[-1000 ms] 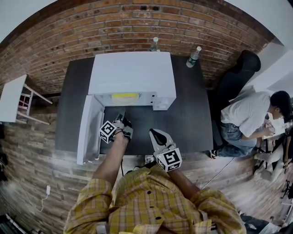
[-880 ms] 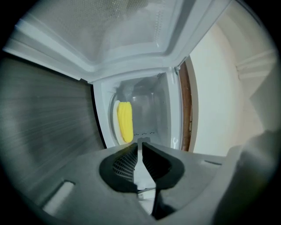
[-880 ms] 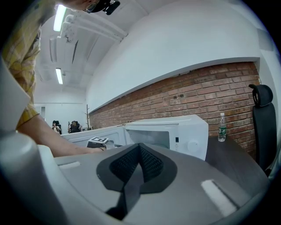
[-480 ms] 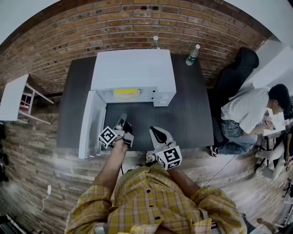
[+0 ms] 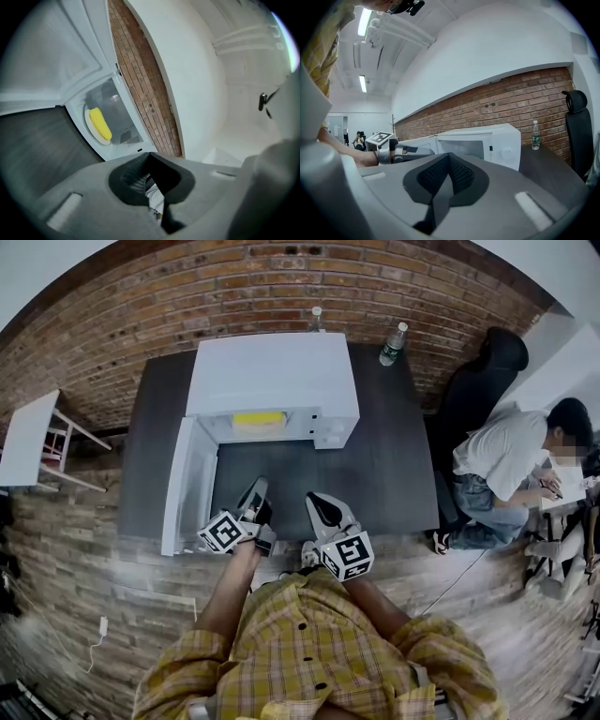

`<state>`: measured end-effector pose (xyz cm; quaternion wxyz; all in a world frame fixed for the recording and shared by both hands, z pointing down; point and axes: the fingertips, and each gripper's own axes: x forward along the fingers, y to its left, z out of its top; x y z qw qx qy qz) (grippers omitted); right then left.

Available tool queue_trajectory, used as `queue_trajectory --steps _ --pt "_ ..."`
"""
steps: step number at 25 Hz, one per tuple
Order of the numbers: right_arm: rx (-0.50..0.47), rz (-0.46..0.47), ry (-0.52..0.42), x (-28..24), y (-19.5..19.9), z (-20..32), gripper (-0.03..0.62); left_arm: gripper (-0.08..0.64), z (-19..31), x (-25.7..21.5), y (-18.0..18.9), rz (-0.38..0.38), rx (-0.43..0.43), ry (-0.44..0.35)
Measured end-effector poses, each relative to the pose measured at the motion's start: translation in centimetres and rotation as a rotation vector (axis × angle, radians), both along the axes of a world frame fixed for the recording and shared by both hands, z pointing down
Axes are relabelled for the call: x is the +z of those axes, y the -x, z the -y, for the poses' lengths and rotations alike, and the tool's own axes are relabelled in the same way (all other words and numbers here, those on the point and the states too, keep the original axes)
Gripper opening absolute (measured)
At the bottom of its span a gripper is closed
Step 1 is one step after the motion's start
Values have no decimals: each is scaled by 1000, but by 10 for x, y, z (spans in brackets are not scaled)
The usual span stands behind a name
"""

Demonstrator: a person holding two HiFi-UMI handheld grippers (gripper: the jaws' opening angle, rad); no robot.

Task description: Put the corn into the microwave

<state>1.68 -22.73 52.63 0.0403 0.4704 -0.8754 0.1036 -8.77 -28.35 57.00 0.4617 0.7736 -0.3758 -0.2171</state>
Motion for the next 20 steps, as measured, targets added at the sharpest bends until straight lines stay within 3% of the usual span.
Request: queue_trajectory --steps 4,8,10,14,20 --pt "-2 11 4 0 -1 -2 3 -2 -13 -18 -8 110 46 -103" --pt "-2 18 3 -2 0 -3 3 -2 -26 -28 -11 369 65 -201" --pt "-3 19 2 -2 0 -3 3 -2 -31 -33 -14 459 69 -243" --pt "1 26 0 -4 -4 -3 3 -2 -43 -43 -24 575 60 -314" --pt "8 30 -1 -3 -9 -5 3 -2 -54 -44 -35 666 81 -358"
